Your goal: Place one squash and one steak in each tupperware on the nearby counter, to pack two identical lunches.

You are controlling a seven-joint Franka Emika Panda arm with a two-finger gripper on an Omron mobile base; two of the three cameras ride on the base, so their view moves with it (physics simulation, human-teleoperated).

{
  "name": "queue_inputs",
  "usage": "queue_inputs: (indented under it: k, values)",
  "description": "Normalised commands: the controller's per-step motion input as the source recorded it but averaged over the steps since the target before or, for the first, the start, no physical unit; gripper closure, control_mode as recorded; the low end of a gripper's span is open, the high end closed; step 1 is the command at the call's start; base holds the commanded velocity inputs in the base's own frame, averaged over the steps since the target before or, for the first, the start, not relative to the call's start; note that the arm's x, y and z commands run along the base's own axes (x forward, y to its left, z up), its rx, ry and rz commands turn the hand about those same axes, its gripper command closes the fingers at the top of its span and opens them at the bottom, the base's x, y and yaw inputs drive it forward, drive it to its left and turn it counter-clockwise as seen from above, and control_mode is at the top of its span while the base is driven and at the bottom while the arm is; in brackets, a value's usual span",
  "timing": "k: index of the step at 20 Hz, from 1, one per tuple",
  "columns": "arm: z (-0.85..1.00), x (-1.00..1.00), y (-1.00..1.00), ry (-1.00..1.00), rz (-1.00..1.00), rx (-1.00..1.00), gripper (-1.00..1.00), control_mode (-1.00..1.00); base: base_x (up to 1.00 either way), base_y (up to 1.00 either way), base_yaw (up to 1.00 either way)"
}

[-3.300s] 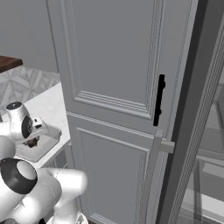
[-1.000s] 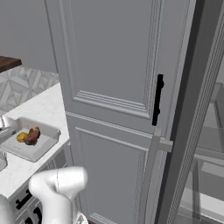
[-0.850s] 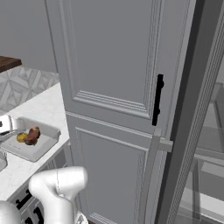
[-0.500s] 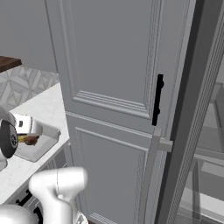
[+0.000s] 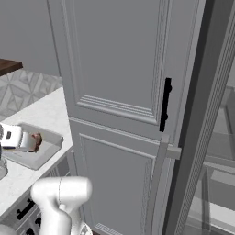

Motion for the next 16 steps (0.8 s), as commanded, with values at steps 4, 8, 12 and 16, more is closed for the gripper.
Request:
queue_inputs:
  k: [4, 8, 12, 16]
  values:
    - [0.0, -0.19, -0.07, 0.0, 0.0, 0.0, -1.0, 1.0, -0.67, -0.31, 0.0]
    - [0.0, 0.0, 0.0, 0.0, 0.0, 0.0, -1.0, 1.0, -0.99, -0.53, 0.0]
    - [0.0, 0.0, 0.0, 0.0, 0.0, 0.0, -1.0, 1.0, -1.0, -0.21, 0.0]
    - [0.0, 0.0, 0.0, 0.0, 0.0, 0.0, -1.0, 1.0, -1.0, -0.28, 0.0]
